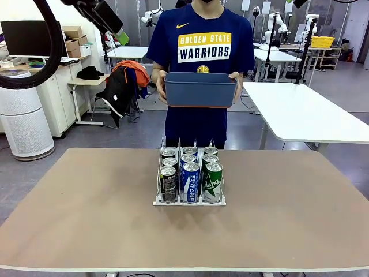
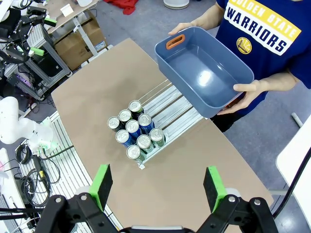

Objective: Fill the beverage cans into the dispenser.
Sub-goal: Place the picked Pepsi coke in the line of the Automatic Can Dispenser with the same cans.

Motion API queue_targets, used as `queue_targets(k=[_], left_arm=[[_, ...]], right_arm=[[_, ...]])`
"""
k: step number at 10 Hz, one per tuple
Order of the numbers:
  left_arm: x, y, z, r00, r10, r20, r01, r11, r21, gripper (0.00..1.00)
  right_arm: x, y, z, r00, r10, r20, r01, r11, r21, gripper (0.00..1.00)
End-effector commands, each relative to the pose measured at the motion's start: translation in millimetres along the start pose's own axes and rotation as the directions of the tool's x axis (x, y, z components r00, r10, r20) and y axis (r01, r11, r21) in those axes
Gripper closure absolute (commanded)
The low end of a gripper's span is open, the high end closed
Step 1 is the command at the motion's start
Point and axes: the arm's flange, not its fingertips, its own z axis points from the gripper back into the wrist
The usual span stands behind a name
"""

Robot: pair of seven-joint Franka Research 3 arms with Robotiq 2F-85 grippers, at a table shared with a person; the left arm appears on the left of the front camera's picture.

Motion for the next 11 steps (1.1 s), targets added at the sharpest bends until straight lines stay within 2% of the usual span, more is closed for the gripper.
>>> queue_targets(k=[1, 3, 4, 7, 9, 11], left_arm=[[-3.0, 0.3, -1.2, 1.0, 0.009, 0.0, -0.009, 1.0, -0.011, 0.0], [0.0, 0.0, 0.0, 1.0, 0.0, 0.0, 0.0, 1.0, 0.0, 0.0], [4.9, 1.8, 3.9, 0.998, -0.056, -0.004, 0.056, 0.998, -0.004, 0.0], [20.8, 4.7, 20.6, 0.993, -0.104, 0.049, 0.108, 0.989, -0.097, 0.0], [24.2, 2.3, 29.6, 0.99, -0.131, 0.053, 0.137, 0.982, -0.131, 0.0], [26.9, -1.8, 34.5, 0.987, -0.156, 0.043, 0.16, 0.979, -0.124, 0.0]], right_arm=[[-0.6, 1.3, -0.2, 1.0, -0.009, -0.001, 0.009, 1.0, 0.004, 0.0], [-0.6, 1.3, -0.2, 1.0, -0.009, -0.001, 0.009, 1.0, 0.004, 0.0], [-0.6, 1.3, -0.2, 1.0, -0.009, -0.001, 0.009, 1.0, 0.004, 0.0], [-0.6, 1.3, -0.2, 1.0, -0.009, -0.001, 0.009, 1.0, 0.004, 0.0], [-0.6, 1.3, -0.2, 1.0, -0.009, -0.001, 0.009, 1.0, 0.004, 0.0], [-0.6, 1.3, -0.2, 1.0, -0.009, -0.001, 0.009, 1.0, 0.004, 0.0]])
